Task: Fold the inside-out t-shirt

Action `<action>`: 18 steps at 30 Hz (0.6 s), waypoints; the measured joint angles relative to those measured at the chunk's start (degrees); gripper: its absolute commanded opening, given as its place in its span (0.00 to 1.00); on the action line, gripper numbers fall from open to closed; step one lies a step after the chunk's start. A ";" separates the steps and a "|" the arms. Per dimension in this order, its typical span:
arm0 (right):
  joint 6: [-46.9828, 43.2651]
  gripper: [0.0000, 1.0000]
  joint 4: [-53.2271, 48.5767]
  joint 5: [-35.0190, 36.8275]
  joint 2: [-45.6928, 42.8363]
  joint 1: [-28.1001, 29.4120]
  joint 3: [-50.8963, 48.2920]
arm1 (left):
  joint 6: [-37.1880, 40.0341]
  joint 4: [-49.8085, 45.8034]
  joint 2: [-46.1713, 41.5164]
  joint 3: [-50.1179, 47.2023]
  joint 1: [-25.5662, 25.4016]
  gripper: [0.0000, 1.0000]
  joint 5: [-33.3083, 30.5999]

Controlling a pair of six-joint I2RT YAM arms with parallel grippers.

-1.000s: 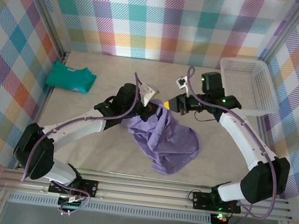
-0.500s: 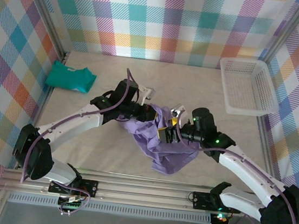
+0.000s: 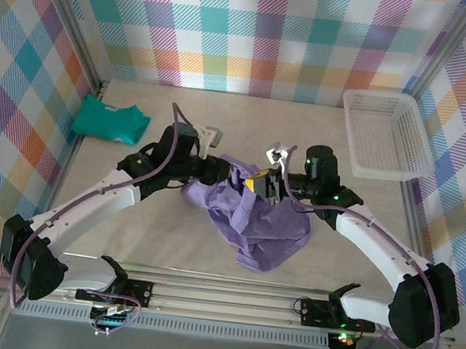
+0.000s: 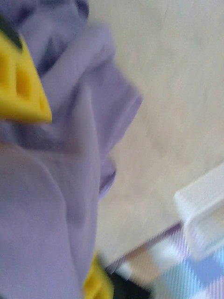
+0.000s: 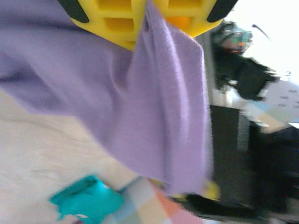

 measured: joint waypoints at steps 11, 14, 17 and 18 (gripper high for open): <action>13.44 0.00 8.74 -7.69 4.50 0.09 0.00 | 1.57 -4.61 -13.86 -7.48 -4.55 0.59 -17.79; 14.62 0.00 8.63 -7.61 5.97 0.09 0.04 | 1.42 -4.20 -17.64 -8.79 -5.09 0.53 -12.79; 15.06 0.00 8.11 -7.39 6.19 0.09 0.48 | 1.38 -2.95 -16.68 -8.90 -5.53 0.51 -6.62; 15.21 0.00 7.98 -7.39 6.19 0.09 0.90 | 1.40 -2.38 -15.43 -8.92 -5.90 0.51 -4.92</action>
